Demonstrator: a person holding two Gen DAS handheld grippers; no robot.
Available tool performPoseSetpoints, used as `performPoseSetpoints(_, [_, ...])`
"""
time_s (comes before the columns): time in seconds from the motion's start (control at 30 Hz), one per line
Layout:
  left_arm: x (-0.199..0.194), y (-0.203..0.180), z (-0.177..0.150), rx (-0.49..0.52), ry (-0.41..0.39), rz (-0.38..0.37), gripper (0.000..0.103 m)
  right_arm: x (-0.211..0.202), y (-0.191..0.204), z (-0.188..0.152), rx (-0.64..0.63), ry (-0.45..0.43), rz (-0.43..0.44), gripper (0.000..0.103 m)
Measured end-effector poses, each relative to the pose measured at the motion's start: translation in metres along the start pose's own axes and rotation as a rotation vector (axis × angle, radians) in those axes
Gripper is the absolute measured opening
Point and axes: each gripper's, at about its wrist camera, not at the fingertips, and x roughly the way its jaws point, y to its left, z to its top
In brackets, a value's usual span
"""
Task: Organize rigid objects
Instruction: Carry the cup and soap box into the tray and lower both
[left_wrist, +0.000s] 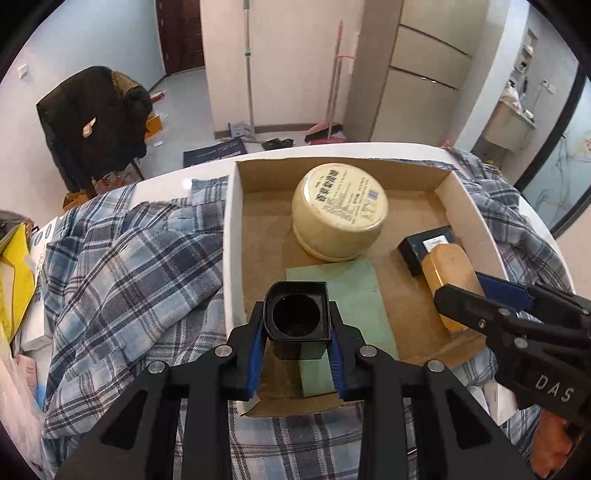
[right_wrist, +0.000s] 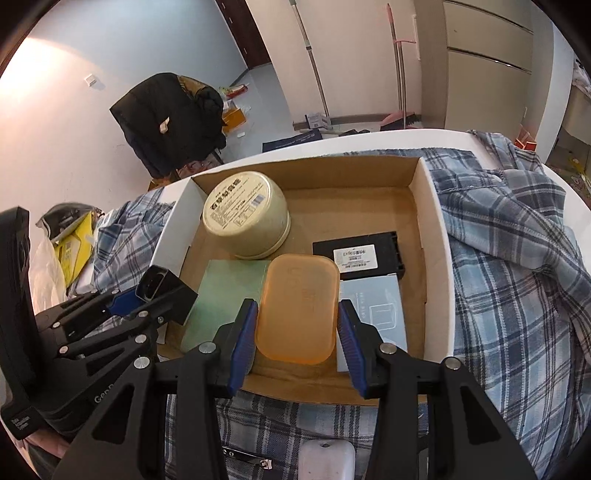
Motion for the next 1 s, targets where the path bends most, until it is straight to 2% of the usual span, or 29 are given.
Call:
performPoseSetpoints(0.33, [0.001,0.001,0.001,-0.006,-0.003,-0.014,0.032,0.014,-0.001,-0.001,0.009,0.049,0.009,0.043])
performPoseSetpoints(0.8, [0.004,0.002,0.001,-0.008,0.021,-0.005,0.032,0.019,0.008,-0.003,-0.026,0.050,-0.001,0.043])
performPoseSetpoints(0.93, [0.002,0.003,0.001,-0.017,0.016,-0.052,0.032,0.019,0.008,-0.002,-0.023,0.051,0.003,0.043])
performPoseSetpoints(1.0, [0.002,0.004,0.001,-0.018,0.017,-0.039,0.032,0.018,0.006,-0.002,-0.020,0.050,0.006,0.043])
